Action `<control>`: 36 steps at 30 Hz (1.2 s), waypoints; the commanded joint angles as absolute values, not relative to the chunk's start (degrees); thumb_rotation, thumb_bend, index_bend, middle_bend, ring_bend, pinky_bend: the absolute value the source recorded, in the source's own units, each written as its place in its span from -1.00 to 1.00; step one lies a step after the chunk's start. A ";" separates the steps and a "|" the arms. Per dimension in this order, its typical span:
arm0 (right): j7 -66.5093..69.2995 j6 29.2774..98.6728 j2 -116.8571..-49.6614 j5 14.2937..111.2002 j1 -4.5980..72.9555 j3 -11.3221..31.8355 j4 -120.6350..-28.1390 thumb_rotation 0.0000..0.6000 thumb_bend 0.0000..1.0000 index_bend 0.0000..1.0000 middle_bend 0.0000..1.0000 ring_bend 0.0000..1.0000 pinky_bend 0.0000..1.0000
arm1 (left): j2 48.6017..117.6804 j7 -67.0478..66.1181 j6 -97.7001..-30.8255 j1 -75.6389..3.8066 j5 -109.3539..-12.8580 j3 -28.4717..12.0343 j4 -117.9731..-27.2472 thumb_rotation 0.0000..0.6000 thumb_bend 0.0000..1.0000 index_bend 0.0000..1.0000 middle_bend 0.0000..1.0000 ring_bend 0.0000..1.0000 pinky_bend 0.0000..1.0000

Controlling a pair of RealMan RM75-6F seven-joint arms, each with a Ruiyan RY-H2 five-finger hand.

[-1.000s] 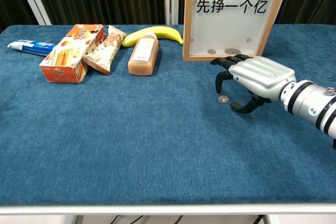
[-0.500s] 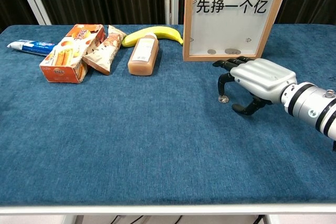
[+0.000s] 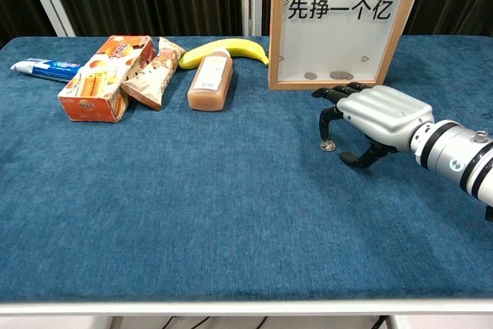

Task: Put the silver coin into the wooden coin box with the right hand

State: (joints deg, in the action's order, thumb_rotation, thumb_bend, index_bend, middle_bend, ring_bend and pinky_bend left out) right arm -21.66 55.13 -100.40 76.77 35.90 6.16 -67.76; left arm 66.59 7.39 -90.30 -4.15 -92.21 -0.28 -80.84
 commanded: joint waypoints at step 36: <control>-21.70 56.15 -103.03 75.57 36.71 6.77 -64.27 1.00 -0.30 0.11 -1.00 -1.00 -1.00 | 66.88 10.16 -90.32 -4.31 -92.37 -0.18 -78.76 1.00 -0.75 -0.96 -1.00 -1.00 -1.00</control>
State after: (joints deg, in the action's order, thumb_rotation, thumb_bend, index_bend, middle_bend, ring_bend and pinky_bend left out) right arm -21.70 56.11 -102.99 75.58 36.69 6.73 -64.30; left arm 66.89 10.12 -90.29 -4.31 -92.34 -0.18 -78.79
